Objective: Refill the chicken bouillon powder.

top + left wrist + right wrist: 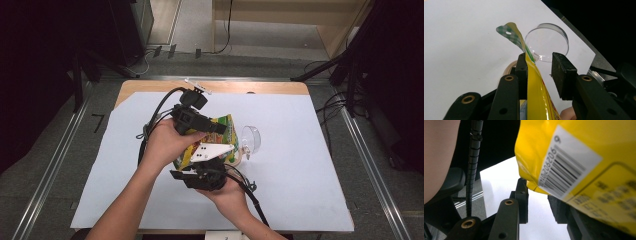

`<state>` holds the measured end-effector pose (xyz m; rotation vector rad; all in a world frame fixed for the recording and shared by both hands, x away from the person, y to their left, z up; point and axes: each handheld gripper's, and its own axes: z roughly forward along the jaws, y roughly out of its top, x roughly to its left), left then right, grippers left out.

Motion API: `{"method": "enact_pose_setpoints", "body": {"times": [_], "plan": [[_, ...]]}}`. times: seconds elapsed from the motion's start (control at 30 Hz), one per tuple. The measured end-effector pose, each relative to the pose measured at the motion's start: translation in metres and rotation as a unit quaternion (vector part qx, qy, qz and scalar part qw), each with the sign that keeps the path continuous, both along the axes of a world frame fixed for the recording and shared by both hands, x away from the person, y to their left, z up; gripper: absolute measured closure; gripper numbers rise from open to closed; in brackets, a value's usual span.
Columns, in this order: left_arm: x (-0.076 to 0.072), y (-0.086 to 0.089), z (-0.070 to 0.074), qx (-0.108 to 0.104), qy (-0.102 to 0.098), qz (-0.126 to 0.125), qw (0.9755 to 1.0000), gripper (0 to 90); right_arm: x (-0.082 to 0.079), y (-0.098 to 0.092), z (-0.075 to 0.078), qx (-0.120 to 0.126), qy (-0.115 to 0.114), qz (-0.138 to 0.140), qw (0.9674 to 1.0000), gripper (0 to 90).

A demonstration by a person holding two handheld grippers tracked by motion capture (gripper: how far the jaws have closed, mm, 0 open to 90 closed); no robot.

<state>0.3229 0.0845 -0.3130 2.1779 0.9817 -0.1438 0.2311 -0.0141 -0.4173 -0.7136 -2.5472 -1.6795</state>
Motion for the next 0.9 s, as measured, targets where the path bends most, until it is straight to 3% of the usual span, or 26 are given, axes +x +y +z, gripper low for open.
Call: {"method": "enact_pose_setpoints", "body": {"times": [0.17, 0.9], "plan": [[0.002, 0.0025, -0.0005, 0.001, 0.011, 0.006, 0.9999, 68.2, -0.0007, 0.0017, 0.0025, -0.006, 0.005, 0.005, 1.0, 71.2], [-0.0015, -0.0006, -0.0017, 0.002, -0.001, 0.001, 1.0, 67.5, -0.0016, 0.0, -0.0013, -0.01, -0.008, 0.002, 0.9999, 71.4]]}}
